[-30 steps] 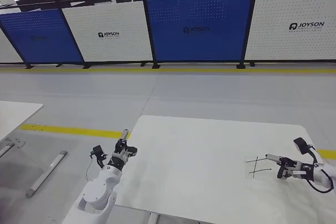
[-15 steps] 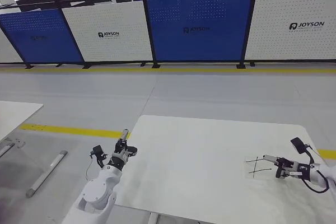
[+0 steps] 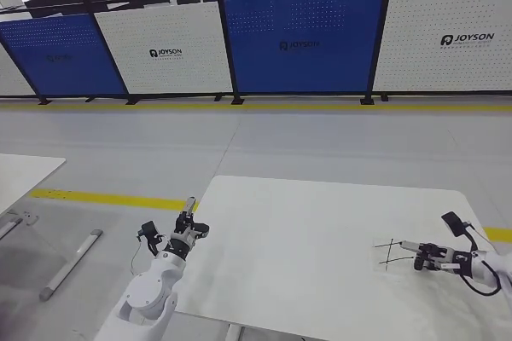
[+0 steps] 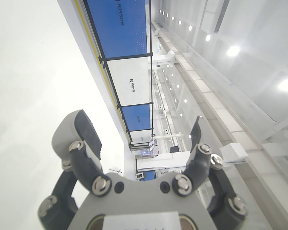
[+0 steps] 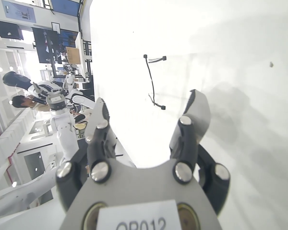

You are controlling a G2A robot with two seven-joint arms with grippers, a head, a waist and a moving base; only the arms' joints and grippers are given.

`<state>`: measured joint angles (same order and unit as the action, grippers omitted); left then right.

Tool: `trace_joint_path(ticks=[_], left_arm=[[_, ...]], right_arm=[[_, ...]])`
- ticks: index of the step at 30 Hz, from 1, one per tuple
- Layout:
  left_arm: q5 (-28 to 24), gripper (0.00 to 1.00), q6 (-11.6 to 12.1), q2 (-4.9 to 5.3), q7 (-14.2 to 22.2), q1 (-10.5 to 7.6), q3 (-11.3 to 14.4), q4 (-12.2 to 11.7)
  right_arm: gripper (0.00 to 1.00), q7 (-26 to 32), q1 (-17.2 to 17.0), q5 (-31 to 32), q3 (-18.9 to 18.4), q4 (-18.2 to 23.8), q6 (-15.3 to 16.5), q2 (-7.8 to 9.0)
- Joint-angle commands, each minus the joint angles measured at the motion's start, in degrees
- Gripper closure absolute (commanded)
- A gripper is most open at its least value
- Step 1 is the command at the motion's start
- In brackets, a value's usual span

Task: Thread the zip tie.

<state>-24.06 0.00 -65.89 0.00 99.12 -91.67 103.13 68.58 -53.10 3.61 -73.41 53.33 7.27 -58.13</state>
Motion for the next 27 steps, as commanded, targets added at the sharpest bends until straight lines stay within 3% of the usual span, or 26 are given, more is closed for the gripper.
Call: trace_joint_path(ticks=[1, 11, 13, 22, 27], left_arm=[[0.0, 0.0, 0.0, 0.0, 0.0, 0.0, 0.0, 0.0], [0.0, 0.0, 0.0, 0.0, 0.0, 0.0, 0.0, 0.0], [0.0, 0.0, 0.0, 0.0, 0.0, 0.0, 0.0, 0.0], [0.0, 0.0, 0.0, 0.0, 0.0, 0.0, 0.0, 0.0], [0.0, 0.0, 0.0, 0.0, 0.0, 0.0, 0.0, 0.0]], right_arm=[[0.6, 0.09, 0.5, -0.2, 0.29, -0.94, 0.21, -0.03], [0.69, 0.3, 1.92, -0.59, 1.01, -4.16, 1.11, 0.08], [0.78, 0.38, 2.09, -0.69, 1.22, -4.58, 1.22, 0.07], [0.78, 0.28, 3.4, -0.61, 2.84, -6.25, 1.25, -0.19], [0.73, 0.47, 3.99, -0.57, 3.32, -7.0, 1.47, -0.19]])
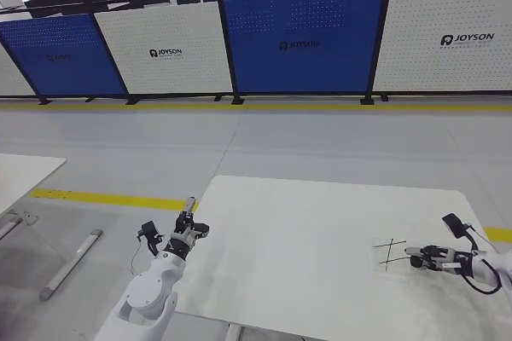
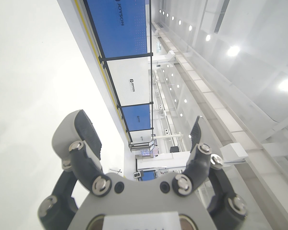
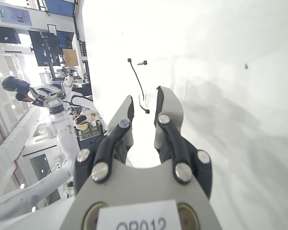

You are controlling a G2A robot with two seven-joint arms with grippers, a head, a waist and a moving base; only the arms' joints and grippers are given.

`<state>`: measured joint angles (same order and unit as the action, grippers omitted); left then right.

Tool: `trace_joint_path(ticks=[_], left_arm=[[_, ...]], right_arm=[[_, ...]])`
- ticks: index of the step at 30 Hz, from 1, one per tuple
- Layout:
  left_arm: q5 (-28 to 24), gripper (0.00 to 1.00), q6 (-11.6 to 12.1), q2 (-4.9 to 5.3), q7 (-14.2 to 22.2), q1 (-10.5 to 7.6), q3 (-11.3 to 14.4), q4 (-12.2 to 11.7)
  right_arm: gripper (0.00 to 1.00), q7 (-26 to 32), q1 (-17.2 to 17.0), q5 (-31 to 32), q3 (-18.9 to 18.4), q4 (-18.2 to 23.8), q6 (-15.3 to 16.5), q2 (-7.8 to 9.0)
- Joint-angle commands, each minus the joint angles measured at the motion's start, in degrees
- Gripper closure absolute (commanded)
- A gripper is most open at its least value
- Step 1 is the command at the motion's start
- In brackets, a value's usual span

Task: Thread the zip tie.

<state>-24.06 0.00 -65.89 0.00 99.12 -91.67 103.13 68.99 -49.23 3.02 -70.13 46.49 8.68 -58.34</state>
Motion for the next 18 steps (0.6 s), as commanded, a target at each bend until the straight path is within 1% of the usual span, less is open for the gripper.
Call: trace_joint_path(ticks=[1, 2, 6, 7, 8, 14, 18], left_arm=[[0.0, 0.0, 0.0, 0.0, 0.0, 0.0, 0.0, 0.0], [0.0, 0.0, 0.0, 0.0, 0.0, 0.0, 0.0, 0.0], [0.0, 0.0, 0.0, 0.0, 0.0, 0.0, 0.0, 0.0], [0.0, 0.0, 0.0, 0.0, 0.0, 0.0, 0.0, 0.0], [0.0, 0.0, 0.0, 0.0, 0.0, 0.0, 0.0, 0.0], [0.0, 0.0, 0.0, 0.0, 0.0, 0.0, 0.0, 0.0], [0.0, 0.0, 0.0, 0.0, 0.0, 0.0, 0.0, 0.0]], right_arm=[[0.75, 0.18, 0.27, -0.05, 0.07, -0.42, 0.14, 0.04], [0.75, 0.27, 0.37, -0.11, 0.11, -0.59, 0.2, 0.05], [0.84, 0.47, 0.72, -0.07, 0.45, -1.03, 0.31, 0.08], [0.93, 0.48, 0.8, -0.12, 0.53, -1.19, 0.37, 0.09], [1.0, 0.49, 0.86, -0.14, 0.58, -1.31, 0.42, 0.09], [1.0, 1.04, 1.22, -0.91, 0.4, -1.83, 1.45, 0.28], [1.0, 1.49, 0.63, -2.75, -0.89, -1.78, 3.06, 0.73]])
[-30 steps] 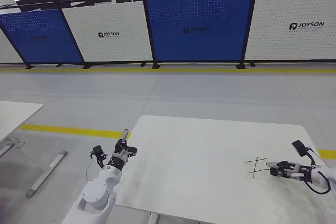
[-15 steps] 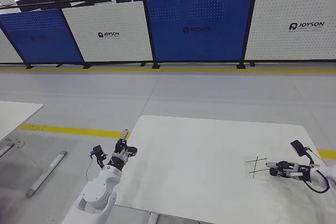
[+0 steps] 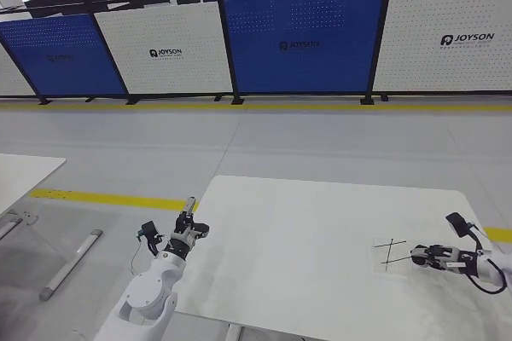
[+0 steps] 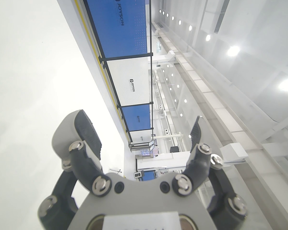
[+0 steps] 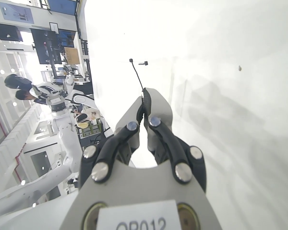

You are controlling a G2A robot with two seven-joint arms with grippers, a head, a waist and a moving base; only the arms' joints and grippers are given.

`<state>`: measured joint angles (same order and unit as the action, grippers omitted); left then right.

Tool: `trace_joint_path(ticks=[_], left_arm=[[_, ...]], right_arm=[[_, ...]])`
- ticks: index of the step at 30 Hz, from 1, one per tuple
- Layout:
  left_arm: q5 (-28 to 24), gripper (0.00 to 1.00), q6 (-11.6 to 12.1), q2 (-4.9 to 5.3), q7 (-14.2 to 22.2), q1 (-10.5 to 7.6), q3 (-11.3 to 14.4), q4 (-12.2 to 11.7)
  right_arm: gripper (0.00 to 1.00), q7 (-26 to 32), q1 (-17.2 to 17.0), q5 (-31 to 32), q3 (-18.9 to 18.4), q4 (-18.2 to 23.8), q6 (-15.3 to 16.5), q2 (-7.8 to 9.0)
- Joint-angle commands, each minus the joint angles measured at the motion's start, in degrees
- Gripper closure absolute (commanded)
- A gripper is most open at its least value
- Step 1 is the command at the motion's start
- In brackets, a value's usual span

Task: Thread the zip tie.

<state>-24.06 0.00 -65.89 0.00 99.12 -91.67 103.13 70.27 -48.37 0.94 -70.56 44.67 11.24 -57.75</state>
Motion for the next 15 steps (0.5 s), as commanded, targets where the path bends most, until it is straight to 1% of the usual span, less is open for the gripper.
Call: trace_joint_path(ticks=[1, 3, 6, 9, 12, 13, 15], left_arm=[[0.0, 0.0, 0.0, 0.0, 0.0, 0.0, 0.0, 0.0], [0.0, 0.0, 0.0, 0.0, 0.0, 0.0, 0.0, 0.0], [0.0, 0.0, 0.0, 0.0, 0.0, 0.0, 0.0, 0.0], [0.0, 0.0, 0.0, 0.0, 0.0, 0.0, 0.0, 0.0], [0.0, 0.0, 0.0, 0.0, 0.0, 0.0, 0.0, 0.0], [0.0, 0.0, 0.0, 0.0, 0.0, 0.0, 0.0, 0.0], [0.0, 0.0, 0.0, 0.0, 0.0, 0.0, 0.0, 0.0]], right_arm=[[1.0, 0.71, -0.49, -1.44, -0.88, 0.12, 1.11, 0.28], [1.0, 1.87, -1.05, -3.3, -1.97, 0.21, 2.48, 0.61], [1.0, 4.41, -2.5, -7.67, -4.24, 0.7, 5.37, 1.2], [1.0, 6.74, -4.45, -13.7, -7.19, 1.78, 7.96, 1.82], [1.0, 7.24, -7.31, -18.69, -9.9, 4.38, 8.24, 2.32], [1.0, 7.61, -7.9, -19.36, -10.31, 4.95, 8.24, 2.42], [1.0, 7.61, -7.9, -19.36, -10.31, 4.95, 8.24, 2.42]])
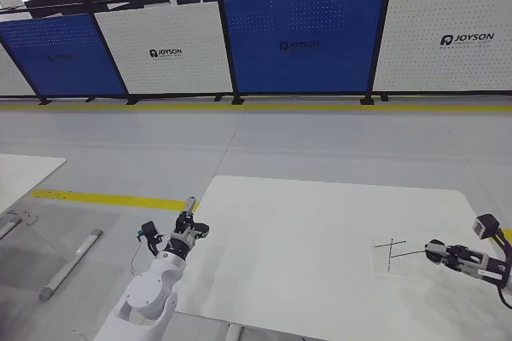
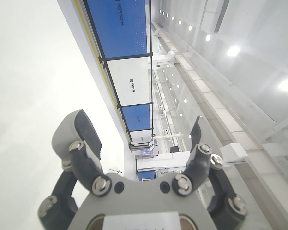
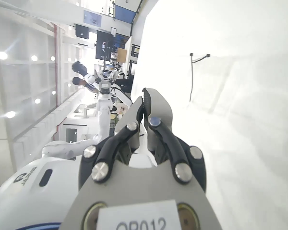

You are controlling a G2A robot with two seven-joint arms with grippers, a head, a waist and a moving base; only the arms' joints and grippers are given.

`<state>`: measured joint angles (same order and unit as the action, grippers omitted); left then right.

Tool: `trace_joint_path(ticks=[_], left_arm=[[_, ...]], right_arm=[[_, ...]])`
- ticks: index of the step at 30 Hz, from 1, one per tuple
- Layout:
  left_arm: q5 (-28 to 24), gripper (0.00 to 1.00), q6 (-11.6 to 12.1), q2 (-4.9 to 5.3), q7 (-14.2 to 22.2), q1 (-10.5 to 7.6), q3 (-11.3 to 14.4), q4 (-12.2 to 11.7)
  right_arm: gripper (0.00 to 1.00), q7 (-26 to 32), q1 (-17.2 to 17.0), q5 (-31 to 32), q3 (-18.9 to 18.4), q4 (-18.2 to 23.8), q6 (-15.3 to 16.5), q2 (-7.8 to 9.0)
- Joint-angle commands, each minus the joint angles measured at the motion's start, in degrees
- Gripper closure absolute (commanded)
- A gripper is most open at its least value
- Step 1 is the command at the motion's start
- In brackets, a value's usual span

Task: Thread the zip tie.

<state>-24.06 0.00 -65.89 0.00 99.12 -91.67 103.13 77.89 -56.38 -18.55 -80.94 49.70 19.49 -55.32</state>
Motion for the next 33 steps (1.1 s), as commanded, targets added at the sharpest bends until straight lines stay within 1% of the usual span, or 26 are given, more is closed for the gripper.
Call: trace_joint_path(ticks=[1, 14, 16, 18, 20, 22, 24, 26, 29, 32, 33], left_arm=[[0.0, 0.0, 0.0, 0.0, 0.0, 0.0, 0.0, 0.0], [0.0, 0.0, 0.0, 0.0, 0.0, 0.0, 0.0, 0.0], [0.0, 0.0, 0.0, 0.0, 0.0, 0.0, 0.0, 0.0], [0.0, 0.0, 0.0, 0.0, 0.0, 0.0, 0.0, 0.0], [0.0, 0.0, 0.0, 0.0, 0.0, 0.0, 0.0, 0.0], [0.0, 0.0, 0.0, 0.0, 0.0, 0.0, 0.0, 0.0], [0.0, 0.0, 0.0, 0.0, 0.0, 0.0, 0.0, 0.0], [0.0, 0.0, 0.0, 0.0, 0.0, 0.0, 0.0, 0.0], [0.0, 0.0, 0.0, 0.0, 0.0, 0.0, 0.0, 0.0], [0.0, 0.0, 0.0, 0.0, 0.0, 0.0, 0.0, 0.0], [0.0, 0.0, 0.0, 0.0, 0.0, 0.0, 0.0, 0.0]], right_arm=[[1.0, -0.01, 0.1, 0.14, 0.07, -0.09, -0.01, -0.01], [1.0, -0.01, 0.1, 0.14, 0.07, -0.09, -0.01, -0.01], [1.0, -2.45, -1.21, -0.56, 0.27, 2.34, -0.48, -0.16], [1.0, -2.68, -2.53, -2.81, -0.21, 5.42, -0.71, -0.15], [1.0, -2.52, -4.18, -5.92, -0.81, 9.16, -1.57, -0.14], [1.0, -4.19, -5.52, -7.47, -0.9, 12.85, -2.46, -0.23], [1.0, -6.88, -6.99, -8.49, -0.18, 17.23, -3.92, -0.5], [1.0, -11.84, -8.25, -8.02, 1.57, 20.96, -5.07, -1.0], [1.0, -15.83, -9.01, -8.21, 4.97, 24.03, -6.51, -1.84], [1.0, -17.16, -8.6, -8.18, 7.58, 24.28, -7.16, -2.47], [1.0, -17.16, -8.6, -8.18, 7.58, 24.28, -7.16, -2.47]])
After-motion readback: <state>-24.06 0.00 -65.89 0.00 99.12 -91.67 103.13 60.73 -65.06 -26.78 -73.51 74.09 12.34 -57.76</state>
